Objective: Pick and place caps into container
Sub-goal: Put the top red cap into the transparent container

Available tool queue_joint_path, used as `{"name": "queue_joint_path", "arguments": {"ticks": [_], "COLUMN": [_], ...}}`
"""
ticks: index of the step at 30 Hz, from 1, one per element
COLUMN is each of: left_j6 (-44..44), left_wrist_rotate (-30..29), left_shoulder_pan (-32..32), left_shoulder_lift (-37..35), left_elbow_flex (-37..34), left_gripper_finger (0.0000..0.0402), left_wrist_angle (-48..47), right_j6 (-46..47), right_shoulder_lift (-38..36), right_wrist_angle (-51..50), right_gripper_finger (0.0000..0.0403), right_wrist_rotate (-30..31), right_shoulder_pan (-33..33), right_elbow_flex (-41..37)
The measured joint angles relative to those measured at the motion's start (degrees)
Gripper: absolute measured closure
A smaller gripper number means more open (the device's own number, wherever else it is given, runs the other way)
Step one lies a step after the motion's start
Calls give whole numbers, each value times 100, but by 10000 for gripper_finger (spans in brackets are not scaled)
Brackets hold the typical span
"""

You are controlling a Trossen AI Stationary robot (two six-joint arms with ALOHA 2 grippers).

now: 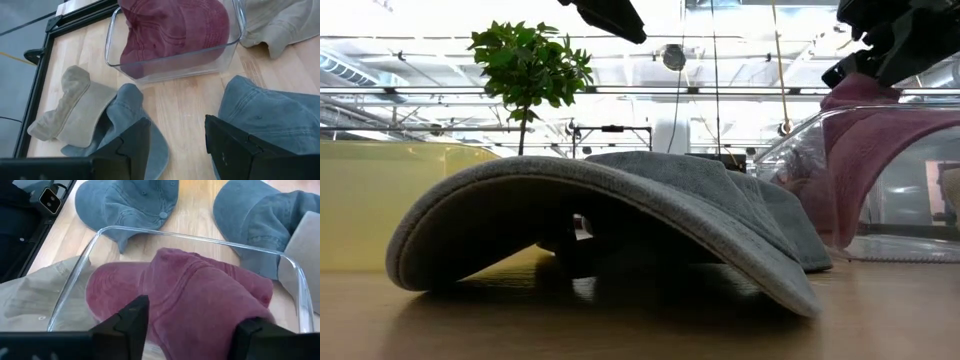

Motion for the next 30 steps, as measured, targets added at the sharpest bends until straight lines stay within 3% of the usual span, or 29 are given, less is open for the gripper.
{"name": "queue_joint_path", "arguments": {"ticks": [8,15,23,30], "left_j6": [-37,-48,134,151], "left_wrist_rotate": [-2,-2,-3,-2], "left_shoulder_pan": [6,6,6,6], "left_shoulder_lift": [0,0,0,0], "left_elbow_flex": [0,0,0,0], "left_gripper_finger": [211,211,211,211], "left_wrist_angle": [5,5,132,134], "right_j6": [-38,149,38,-22], "right_shoulder_lift": [-252,-273,-154,436], "right_wrist_angle": [-197,-1106,-197,75], "right_gripper_finger": [204,204,214,234], "right_wrist_rotate": [0,108,758,739], "right_shoulder_pan": [0,0,0,61], "right_elbow_flex": [152,806,944,520]}}
